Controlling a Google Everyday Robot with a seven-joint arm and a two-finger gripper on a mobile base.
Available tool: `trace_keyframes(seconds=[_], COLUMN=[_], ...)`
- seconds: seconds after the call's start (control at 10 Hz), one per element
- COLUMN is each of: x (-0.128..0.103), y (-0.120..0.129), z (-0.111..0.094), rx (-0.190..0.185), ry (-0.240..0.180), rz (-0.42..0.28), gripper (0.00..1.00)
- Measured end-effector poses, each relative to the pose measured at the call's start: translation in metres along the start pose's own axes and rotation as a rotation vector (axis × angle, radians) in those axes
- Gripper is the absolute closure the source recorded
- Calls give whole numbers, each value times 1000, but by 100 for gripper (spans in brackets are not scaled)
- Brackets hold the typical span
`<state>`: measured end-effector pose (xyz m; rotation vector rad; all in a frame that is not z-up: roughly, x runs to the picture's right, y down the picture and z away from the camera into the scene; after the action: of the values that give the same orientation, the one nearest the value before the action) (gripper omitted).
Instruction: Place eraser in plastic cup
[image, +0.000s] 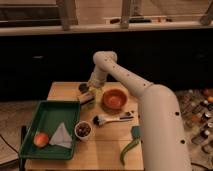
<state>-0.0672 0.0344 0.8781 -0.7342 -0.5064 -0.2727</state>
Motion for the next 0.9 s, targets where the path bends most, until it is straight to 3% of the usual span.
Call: trace_keyframes(seconds=[0.9], x=[8], y=[1], z=[-26], rx=[41], ry=[15], rz=[-11], gripper=[20])
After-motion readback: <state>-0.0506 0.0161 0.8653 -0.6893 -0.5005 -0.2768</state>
